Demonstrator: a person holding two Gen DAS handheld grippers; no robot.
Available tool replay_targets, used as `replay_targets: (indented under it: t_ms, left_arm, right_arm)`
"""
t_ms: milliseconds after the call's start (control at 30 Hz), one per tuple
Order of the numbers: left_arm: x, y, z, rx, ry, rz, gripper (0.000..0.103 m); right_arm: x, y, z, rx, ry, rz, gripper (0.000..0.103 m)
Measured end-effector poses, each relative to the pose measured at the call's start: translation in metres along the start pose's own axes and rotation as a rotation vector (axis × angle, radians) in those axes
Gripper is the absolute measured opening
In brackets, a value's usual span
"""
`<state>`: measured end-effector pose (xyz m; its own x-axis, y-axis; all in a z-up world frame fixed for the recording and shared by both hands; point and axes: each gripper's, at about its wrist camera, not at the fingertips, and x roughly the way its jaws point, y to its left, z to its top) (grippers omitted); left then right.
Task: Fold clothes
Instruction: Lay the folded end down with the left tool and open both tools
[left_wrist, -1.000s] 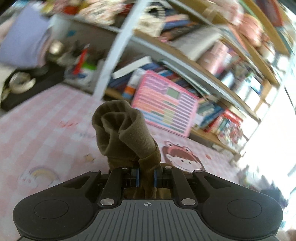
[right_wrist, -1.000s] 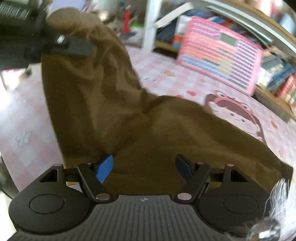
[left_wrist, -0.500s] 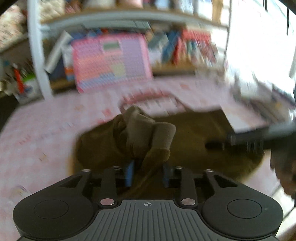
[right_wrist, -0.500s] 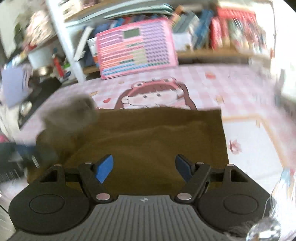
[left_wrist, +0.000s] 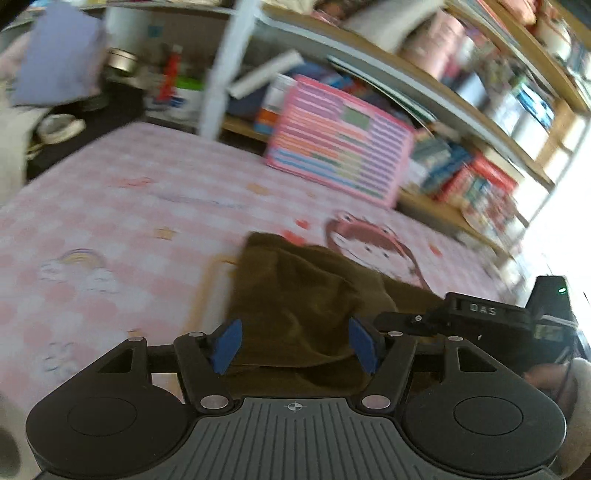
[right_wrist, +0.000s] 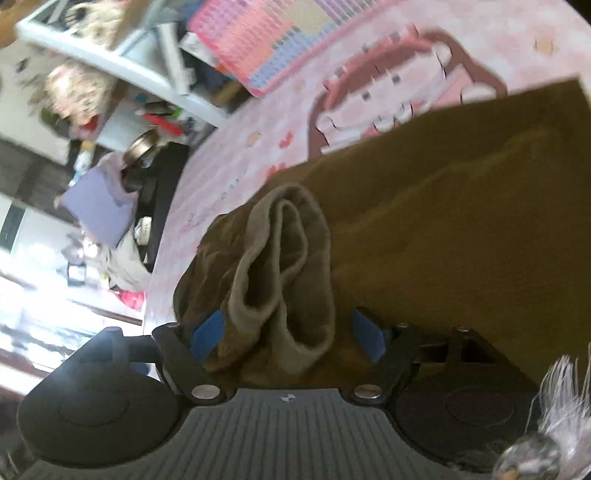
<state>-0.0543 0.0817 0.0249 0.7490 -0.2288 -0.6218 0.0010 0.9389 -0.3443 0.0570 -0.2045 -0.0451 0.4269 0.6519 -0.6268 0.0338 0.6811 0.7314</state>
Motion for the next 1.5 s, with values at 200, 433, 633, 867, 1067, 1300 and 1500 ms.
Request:
replay_targets:
  t_ms: [200,433,633,867,1067,1300,1500]
  left_arm:
    - [-0.005,0.014,0.001,-0.044,-0.016,0.059,0.065]
    - [0.005,0.018,0.011,-0.019,-0.012,0.035,0.065]
    - [0.015,0.016,0.014,0.03,0.008,0.007,0.069]
    - [0.025,0.029,0.02,0.015,0.023,-0.017,0.071]
    - [0.027,0.031,0.025,0.034,0.023,-0.068,0.071]
    - [0.024,0.052,0.027,0.005,0.031,-0.083,0.075]
    - [0.034,0.057,0.037,0.008,0.034,-0.122,0.075]
  right_arm:
    - [0.008,0.01,0.002,0.051,0.038,0.088,0.021]
    - [-0.003,-0.011,-0.003,0.111,-0.011,0.027,0.02]
    - [-0.011,-0.001,-0.008,0.008,-0.055,-0.054,0.036]
    - [-0.032,0.067,-0.017,-0.395,-0.28,-0.221,0.029]
    - [0.021,0.071,-0.008,-0.475,-0.207,-0.352,0.002]
    - [0.015,0.06,-0.009,-0.424,-0.247,-0.332,0.0]
    - [-0.014,0.068,-0.041,-0.402,-0.281,-0.318,0.0]
